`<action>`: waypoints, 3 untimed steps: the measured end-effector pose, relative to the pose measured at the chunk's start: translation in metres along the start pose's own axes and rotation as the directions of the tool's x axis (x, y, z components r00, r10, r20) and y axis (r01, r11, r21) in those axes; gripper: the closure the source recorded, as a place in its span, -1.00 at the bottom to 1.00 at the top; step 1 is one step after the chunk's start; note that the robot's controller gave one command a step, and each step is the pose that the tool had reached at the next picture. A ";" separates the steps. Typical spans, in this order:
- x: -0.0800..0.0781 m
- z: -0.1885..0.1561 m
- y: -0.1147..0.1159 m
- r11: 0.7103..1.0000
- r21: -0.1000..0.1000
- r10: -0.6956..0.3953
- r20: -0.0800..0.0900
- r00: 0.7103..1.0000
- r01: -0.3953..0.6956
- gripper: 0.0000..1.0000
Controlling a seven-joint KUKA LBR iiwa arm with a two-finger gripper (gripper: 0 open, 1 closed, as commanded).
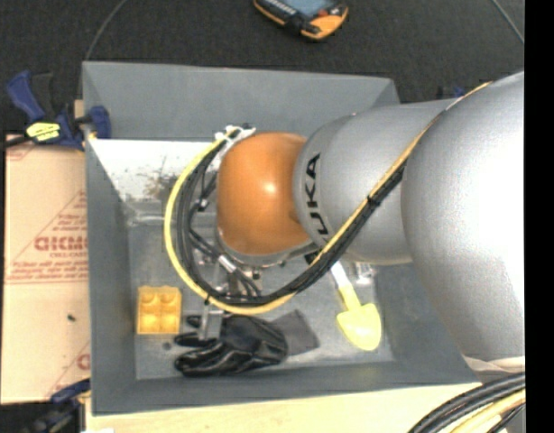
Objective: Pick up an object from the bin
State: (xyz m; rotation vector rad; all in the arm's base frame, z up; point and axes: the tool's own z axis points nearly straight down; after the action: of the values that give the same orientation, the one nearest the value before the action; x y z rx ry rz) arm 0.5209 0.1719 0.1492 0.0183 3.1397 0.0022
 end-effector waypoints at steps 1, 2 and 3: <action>0.000 0.000 0.000 1.000 0.000 0.000 0.000 1.000 0.000 -1.00; 0.034 0.029 -0.009 0.991 0.001 -0.132 0.000 0.991 0.132 -1.00; 0.041 0.042 0.021 0.994 -0.001 -0.110 0.003 0.994 0.110 1.00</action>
Offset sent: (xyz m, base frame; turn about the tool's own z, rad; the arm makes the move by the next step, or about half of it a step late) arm -0.0358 -0.0079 -0.0293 -0.1365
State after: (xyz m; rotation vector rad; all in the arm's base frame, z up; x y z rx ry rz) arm 0.4802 0.1935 0.1074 -0.1543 3.1329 0.0031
